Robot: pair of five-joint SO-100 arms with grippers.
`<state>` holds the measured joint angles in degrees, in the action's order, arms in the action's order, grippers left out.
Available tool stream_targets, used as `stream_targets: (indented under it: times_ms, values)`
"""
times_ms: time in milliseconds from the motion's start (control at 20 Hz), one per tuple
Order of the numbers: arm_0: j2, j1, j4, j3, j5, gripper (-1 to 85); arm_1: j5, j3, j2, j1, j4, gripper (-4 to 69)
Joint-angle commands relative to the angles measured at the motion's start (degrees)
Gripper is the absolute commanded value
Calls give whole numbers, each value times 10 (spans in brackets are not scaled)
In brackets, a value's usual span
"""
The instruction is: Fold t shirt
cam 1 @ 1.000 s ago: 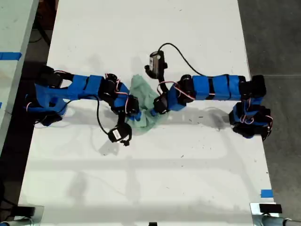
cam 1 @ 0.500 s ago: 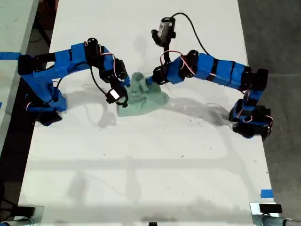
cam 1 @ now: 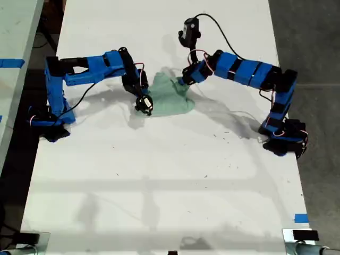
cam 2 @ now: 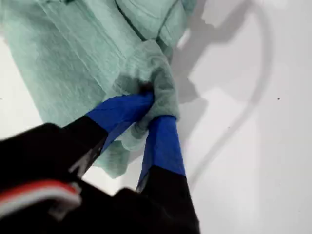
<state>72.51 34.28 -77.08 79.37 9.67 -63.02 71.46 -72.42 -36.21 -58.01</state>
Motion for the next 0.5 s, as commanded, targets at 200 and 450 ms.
stream_targets:
  times_ms: [200,450]
  values:
    - [-33,14,-49,-117,24,258,-14,-67,46,-11,-94,433]
    - [26,20,-127,-140,2,259,-2,-155,-47,0,-224,308]
